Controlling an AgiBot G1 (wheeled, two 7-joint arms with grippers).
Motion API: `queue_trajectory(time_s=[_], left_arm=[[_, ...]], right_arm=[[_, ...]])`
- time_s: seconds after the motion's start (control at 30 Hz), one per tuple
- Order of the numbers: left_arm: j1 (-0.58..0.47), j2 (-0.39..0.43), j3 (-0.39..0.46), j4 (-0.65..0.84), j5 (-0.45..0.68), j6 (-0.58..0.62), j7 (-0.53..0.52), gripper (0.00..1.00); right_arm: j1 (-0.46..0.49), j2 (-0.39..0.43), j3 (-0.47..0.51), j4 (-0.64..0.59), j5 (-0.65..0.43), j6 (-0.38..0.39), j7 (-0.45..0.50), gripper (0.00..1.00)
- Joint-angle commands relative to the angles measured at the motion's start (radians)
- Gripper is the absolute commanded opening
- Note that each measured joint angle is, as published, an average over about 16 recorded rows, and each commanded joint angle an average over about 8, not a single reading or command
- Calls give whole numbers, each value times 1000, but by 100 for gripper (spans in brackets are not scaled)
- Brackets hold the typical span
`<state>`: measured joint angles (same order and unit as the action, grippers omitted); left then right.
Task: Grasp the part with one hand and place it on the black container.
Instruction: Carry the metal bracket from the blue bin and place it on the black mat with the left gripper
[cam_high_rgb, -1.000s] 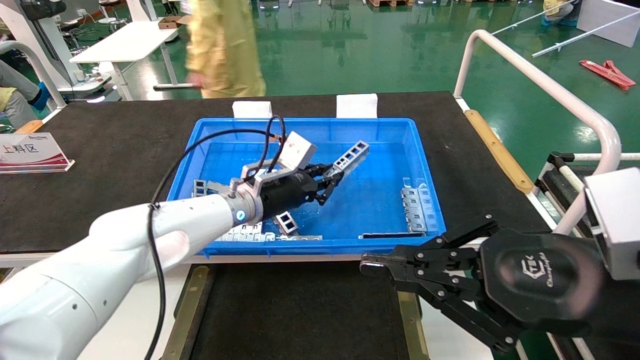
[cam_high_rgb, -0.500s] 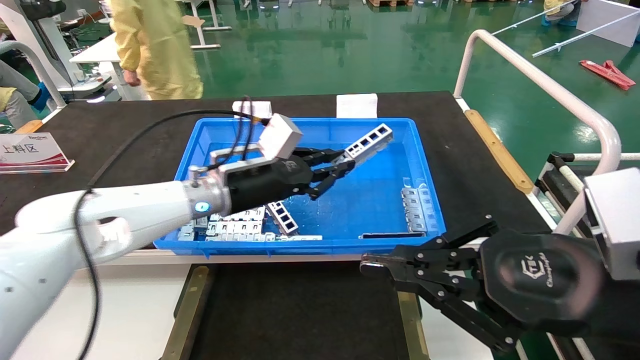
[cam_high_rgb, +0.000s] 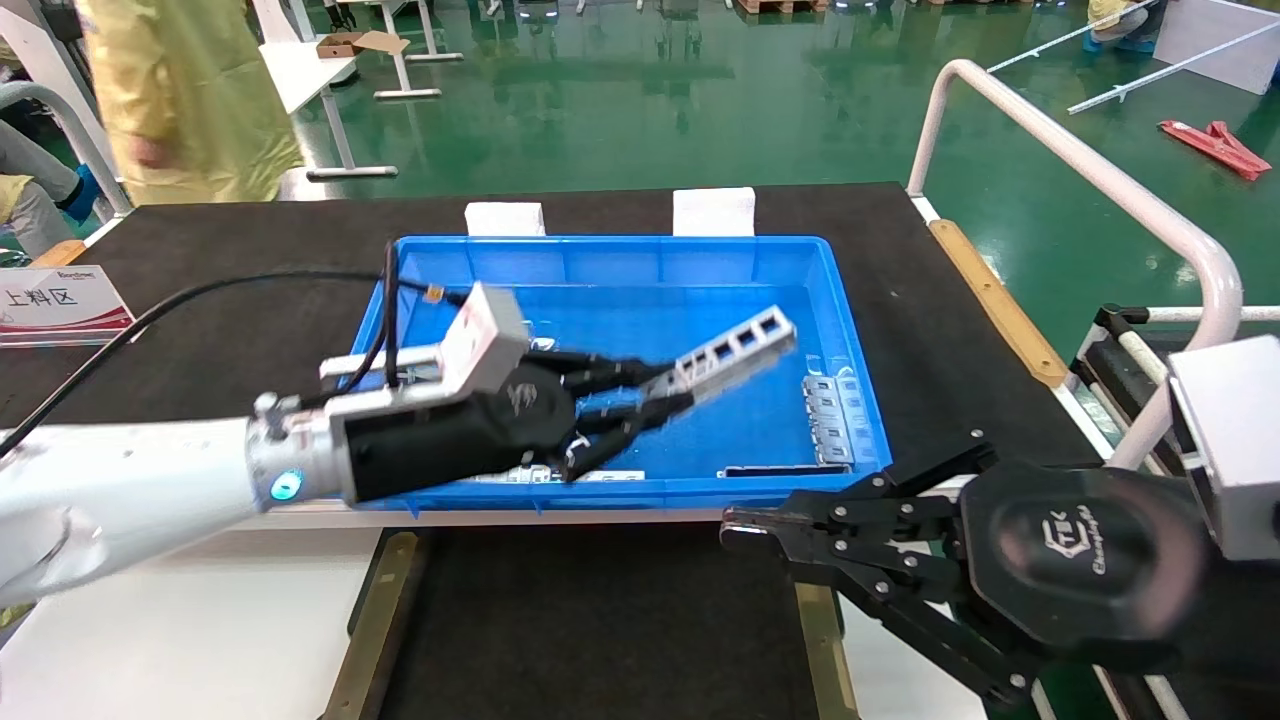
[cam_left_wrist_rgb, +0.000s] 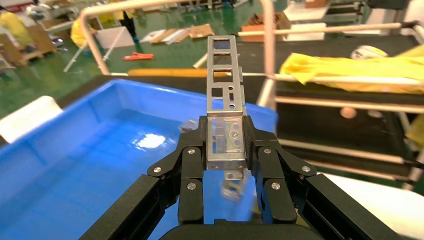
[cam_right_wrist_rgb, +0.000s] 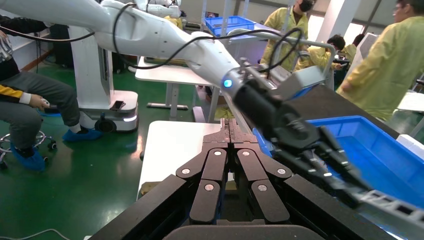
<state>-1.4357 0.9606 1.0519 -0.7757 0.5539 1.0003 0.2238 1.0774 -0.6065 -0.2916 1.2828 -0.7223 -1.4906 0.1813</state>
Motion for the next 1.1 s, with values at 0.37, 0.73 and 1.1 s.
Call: queue_trajectory(time_s=[0.37, 0.73, 1.1], left_arm=[[165, -240, 48, -483, 14, -227, -150, 0], [350, -296, 87, -575, -14, -372, -165, 0], [546, -217, 92, -567, -80, -597, -158, 0]], right_arm=[[0, 0, -1, 0, 0, 0, 0, 0], [0, 1, -1, 0, 1, 1, -1, 0], [0, 1, -2, 0, 1, 1, -1, 0]])
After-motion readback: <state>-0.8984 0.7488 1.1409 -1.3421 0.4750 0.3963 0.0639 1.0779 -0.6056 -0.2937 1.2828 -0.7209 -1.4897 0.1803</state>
